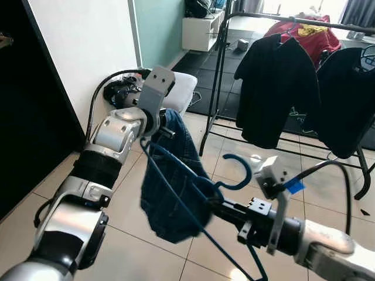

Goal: Hang hanger

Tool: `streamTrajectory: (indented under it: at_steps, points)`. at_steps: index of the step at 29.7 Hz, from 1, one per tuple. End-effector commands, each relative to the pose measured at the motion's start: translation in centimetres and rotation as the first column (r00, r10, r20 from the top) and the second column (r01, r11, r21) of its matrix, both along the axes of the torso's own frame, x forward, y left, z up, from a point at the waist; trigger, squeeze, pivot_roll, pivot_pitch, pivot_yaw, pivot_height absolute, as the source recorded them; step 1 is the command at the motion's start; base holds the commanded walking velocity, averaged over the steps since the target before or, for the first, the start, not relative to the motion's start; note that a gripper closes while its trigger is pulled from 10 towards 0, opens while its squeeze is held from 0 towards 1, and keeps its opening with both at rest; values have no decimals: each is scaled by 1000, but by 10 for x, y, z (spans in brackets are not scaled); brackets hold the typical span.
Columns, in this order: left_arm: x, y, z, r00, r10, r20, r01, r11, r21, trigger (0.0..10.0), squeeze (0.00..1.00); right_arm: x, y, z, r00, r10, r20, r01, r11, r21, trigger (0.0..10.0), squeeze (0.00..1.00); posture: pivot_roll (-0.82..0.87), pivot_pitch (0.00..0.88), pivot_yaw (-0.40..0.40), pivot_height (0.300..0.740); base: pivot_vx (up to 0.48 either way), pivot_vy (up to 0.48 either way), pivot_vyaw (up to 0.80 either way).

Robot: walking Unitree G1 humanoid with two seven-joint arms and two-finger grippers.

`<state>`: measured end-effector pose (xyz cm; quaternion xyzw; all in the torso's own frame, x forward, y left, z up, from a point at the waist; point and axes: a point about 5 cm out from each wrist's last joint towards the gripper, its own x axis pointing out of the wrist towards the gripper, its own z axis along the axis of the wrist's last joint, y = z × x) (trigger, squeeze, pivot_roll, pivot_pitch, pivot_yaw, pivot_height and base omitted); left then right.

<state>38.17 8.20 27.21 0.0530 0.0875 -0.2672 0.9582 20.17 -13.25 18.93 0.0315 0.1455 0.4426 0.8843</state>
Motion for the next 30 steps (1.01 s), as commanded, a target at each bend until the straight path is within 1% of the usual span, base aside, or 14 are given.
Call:
streamTrajectory:
  at_steps: [1,2,3,5,7,8,10,14,16,17,18,20,22,30]
  points:
    - [-6,-5,15,999,-31,30,33,997,-69,10000,0,2,1,-4,1000,-8,-14,7,999,-38,10000,0,-72,89,5,740,0,0,0]
    - [-8,-8,17,999,-45,23,47,994,-98,10000,0,3,1,-6,1000,-12,-16,11,999,-49,10000,0,-72,89,5,740,0,0,0]
    - [-8,-8,17,999,-45,23,47,994,-98,10000,0,3,1,-6,1000,-12,-16,11,999,-49,10000,0,-72,89,5,740,0,0,0]
    - [-9,-11,17,998,-56,11,57,991,-123,10000,0,5,1,-8,1000,-23,-17,22,997,-71,10000,0,-68,88,1,740,0,0,0]
    - [-12,-14,13,997,-72,-31,65,982,-176,10000,0,12,0,-13,998,-54,-15,52,991,-122,10000,0,-62,86,-2,740,0,0,0]
    - [-12,-14,13,997,-72,-31,65,982,-176,10000,0,12,0,-13,998,-54,-15,52,991,-122,10000,0,-62,86,-2,740,0,0,0]
    - [-13,-14,10,996,-73,-60,60,977,-205,10000,0,17,0,-15,997,-79,-6,78,985,-157,10000,0,-59,86,-2,740,0,0,0]
    - [-11,-10,9,996,-51,-67,36,977,-212,10000,0,19,-1,-15,995,-98,10,98,980,-176,10000,0,-59,84,-4,740,0,0,0]
    - [-9,-6,8,997,-7,-82,-12,973,-231,10000,0,22,-1,-15,993,-114,30,118,973,-197,10000,0,-62,84,-4,740,0,0,0]
    - [-9,-6,8,997,-7,-82,-12,973,-231,10000,0,22,-1,-15,993,-114,30,118,973,-197,10000,0,-62,84,-4,740,0,0,0]
    - [-8,-3,7,995,16,-94,-38,971,-236,10000,0,23,-1,-14,992,-119,39,125,971,-205,10000,0,-64,85,-3,740,0,0,0]
    - [-8,-2,6,994,31,-104,-55,969,-239,10000,0,23,0,-14,992,-121,44,128,969,-211,10000,0,-64,85,-3,740,0,0,0]
    - [-6,3,1,989,83,-126,-112,965,-238,10000,0,24,2,-13,988,-144,59,154,962,-225,10000,0,-75,90,-1,740,0,0,0]
    - [-3,7,-4,982,130,-134,-158,962,-223,10000,0,25,1,-13,980,-186,63,196,950,-244,10000,0,-81,95,2,740,0,0,0]
